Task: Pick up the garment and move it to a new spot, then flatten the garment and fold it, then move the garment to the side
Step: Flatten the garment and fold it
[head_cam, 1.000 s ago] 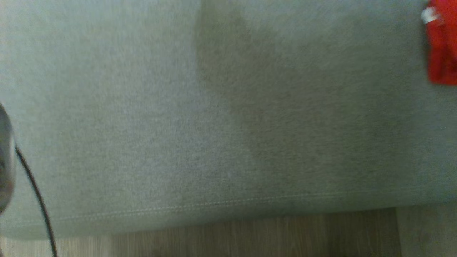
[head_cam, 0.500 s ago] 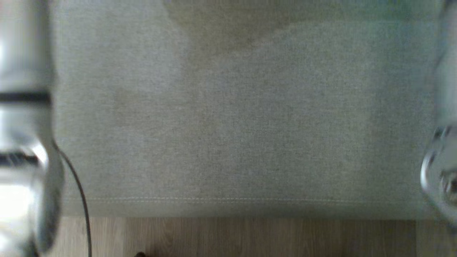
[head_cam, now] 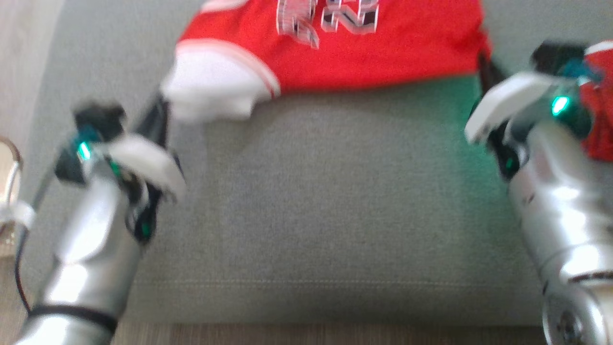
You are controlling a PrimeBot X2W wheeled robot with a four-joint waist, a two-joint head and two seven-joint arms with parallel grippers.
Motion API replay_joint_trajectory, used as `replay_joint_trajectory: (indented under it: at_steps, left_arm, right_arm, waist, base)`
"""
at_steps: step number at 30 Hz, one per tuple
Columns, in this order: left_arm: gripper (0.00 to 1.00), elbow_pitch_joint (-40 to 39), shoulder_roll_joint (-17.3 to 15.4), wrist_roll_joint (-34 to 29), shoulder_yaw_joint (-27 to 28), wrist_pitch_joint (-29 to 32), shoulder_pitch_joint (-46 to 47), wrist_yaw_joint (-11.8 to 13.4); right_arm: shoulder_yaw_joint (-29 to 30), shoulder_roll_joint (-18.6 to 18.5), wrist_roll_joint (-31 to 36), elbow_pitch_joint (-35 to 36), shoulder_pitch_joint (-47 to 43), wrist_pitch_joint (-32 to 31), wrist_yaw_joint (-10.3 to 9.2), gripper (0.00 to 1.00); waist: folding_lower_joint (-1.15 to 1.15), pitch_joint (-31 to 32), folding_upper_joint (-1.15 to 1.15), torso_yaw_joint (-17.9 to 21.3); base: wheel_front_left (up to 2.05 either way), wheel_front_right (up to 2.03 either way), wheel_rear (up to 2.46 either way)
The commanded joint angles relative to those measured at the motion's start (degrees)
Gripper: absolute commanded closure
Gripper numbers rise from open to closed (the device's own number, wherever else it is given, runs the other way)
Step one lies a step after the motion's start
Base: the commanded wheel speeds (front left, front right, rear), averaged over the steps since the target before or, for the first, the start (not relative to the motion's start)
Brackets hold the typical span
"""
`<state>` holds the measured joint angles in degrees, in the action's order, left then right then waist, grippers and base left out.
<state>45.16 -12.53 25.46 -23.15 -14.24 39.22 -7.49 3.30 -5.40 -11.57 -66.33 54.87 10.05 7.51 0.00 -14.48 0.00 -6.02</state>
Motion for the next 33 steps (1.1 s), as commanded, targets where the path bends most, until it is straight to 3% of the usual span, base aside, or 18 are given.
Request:
replay_joint_trajectory:
  at_steps: [1,7,13,18,22,33]
  left_arm:
    - [1.0,-2.21,-3.16,0.72,0.23,-0.09,0.42,0.02]
    - [1.0,-5.11,-8.02,7.02,-9.59,4.82,-8.2,0.01]
    - [1.0,-9.21,-13.0,13.08,-15.54,7.98,-12.69,0.01]
    - [1.0,-11.98,-16.06,17.18,-17.29,9.32,-14.63,0.01]
    - [1.0,-13.83,-17.36,19.57,-17.68,9.92,-15.52,0.0]
    - [1.0,-20.36,-21.97,23.15,-21.63,14.54,-19.3,0.0]
  right_arm:
    - [-1.77,0.43,0.34,1.11,-0.33,-0.13,-0.02,1.0]
    - [-4.38,-0.54,-2.1,0.2,-5.15,-0.72,-0.02,1.0]
    - [-6.15,-1.88,-4.24,-0.08,-7.82,-3.27,-0.02,1.0]
    - [-3.42,-3.79,-7.75,-1.94,-9.2,-5.4,-0.02,1.0]
    - [2.3,-2.48,-14.37,-3.66,-9.14,-8.62,-0.02,1.0]
    - [-2.68,-2.55,-14.79,-1.77,-12.49,-15.92,-0.02,1.0]
  waist:
    - [0.0,3.41,0.0,0.68]
    - [0.0,7.78,0.0,0.99]
    - [0.0,10.07,0.0,1.48]
    - [0.0,11.43,0.0,1.73]
    - [0.0,12.38,0.0,1.76]
    - [0.0,14.8,0.0,2.92]
  base:
    - [0.0,0.0,0.0]
    - [0.0,0.0,0.0]
    - [0.0,0.0,0.0]
    - [0.0,0.0,0.0]
    - [0.0,0.0,0.0]
    - [0.0,0.0,0.0]
